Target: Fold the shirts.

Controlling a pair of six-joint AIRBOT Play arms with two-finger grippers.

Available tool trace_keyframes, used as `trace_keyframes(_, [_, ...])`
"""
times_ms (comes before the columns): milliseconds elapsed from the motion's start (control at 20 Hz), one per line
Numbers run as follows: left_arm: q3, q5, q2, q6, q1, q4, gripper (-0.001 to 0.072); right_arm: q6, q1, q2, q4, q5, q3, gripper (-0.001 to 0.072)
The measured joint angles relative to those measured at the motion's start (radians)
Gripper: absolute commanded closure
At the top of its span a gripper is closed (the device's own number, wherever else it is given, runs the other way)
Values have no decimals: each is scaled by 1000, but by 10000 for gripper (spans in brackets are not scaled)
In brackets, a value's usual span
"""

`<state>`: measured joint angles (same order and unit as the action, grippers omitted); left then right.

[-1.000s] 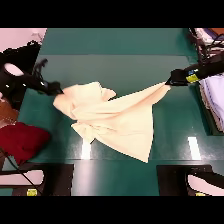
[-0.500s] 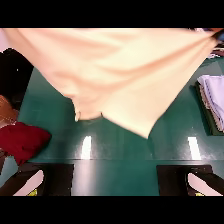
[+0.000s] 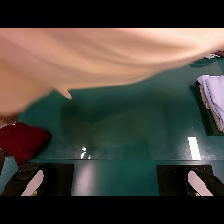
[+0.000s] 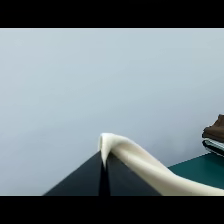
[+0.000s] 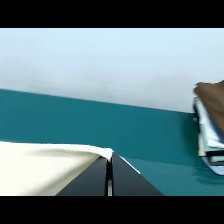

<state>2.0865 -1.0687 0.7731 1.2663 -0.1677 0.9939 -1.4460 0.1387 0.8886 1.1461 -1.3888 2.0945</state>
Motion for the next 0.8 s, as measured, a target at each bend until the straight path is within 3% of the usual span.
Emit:
trace_keyframes(300, [-204,-27,19,17,0,16,685,0,97,60,-34,-61,3,700])
trace_keyframes(550, [-505,-80,129,18,1,18,684,0,-43,262,15,-178,-163,699])
trace_keyframes(800, [-726,-34,364,-17,1,-14,684,10,-168,528,138,-125,-298,699])
